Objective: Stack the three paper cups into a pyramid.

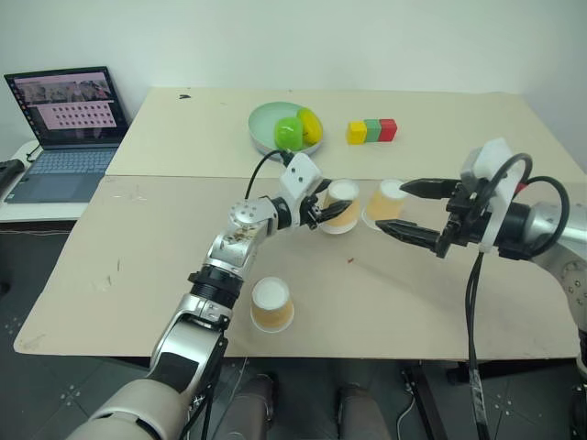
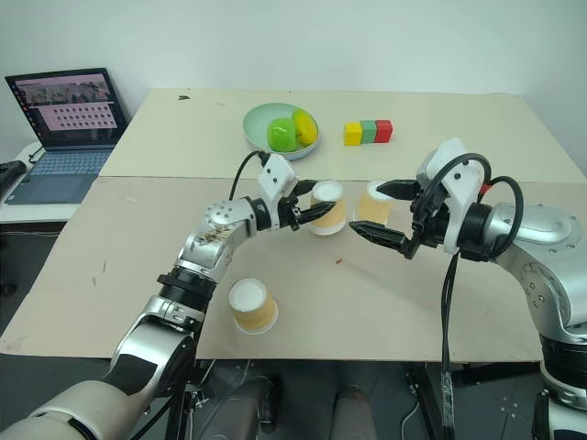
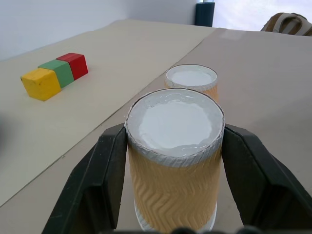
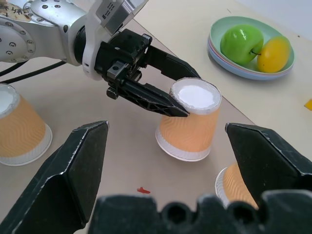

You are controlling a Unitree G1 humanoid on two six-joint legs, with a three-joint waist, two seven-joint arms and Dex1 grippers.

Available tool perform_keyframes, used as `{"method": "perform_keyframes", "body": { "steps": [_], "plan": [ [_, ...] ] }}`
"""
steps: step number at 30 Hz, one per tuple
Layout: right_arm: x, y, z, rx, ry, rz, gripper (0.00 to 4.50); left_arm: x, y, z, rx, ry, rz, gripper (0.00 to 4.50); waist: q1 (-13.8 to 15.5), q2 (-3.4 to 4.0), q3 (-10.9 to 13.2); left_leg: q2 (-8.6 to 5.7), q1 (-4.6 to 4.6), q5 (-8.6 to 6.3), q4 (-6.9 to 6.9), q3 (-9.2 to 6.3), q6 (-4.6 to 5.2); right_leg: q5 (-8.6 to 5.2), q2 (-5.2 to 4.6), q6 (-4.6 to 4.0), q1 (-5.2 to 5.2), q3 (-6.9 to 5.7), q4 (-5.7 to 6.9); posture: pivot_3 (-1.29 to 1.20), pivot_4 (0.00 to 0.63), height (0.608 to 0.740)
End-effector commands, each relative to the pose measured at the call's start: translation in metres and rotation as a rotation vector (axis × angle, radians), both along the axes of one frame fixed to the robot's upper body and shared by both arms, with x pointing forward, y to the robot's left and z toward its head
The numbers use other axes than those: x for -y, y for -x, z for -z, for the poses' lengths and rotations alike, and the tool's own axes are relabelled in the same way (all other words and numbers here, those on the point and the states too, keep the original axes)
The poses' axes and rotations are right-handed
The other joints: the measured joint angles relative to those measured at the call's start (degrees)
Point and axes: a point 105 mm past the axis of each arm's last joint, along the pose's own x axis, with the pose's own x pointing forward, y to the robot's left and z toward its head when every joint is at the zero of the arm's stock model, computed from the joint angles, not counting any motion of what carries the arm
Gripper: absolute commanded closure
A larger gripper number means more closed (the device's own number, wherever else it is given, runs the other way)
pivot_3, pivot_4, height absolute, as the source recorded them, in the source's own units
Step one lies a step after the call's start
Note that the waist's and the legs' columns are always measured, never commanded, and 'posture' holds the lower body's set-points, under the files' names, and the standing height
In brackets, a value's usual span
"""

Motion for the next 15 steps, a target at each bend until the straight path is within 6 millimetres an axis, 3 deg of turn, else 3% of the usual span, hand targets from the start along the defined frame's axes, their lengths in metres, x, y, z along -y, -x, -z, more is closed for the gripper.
{"method": "perform_keyframes", "body": {
  "steps": [1, 15],
  "plan": [
    [-0.001, 0.006, -0.018, 0.076, -0.002, -0.001, 0.0, 0.009, -0.002, -0.02, 0.074, 0.011, 0.014, 2.06, 0.01, 0.0, 0.0, 0.0, 0.0, 0.0, 0.0, 0.0, 0.0, 0.0, 0.0, 0.0, 0.0, 0.0, 0.0, 0.0, 0.15, 0.74],
    [-0.001, 0.01, -0.019, 0.083, 0.0, 0.01, 0.0, 0.018, -0.014, -0.016, 0.116, -0.037, 0.006, 2.06, 0.08, -0.01, 0.0, -0.02, -0.01, 0.0, 0.02, 0.0, 0.0, 0.0, -0.02, 0.03, 0.01, -0.01, 0.01, 0.0, 0.15, 0.74]
  ]
}}
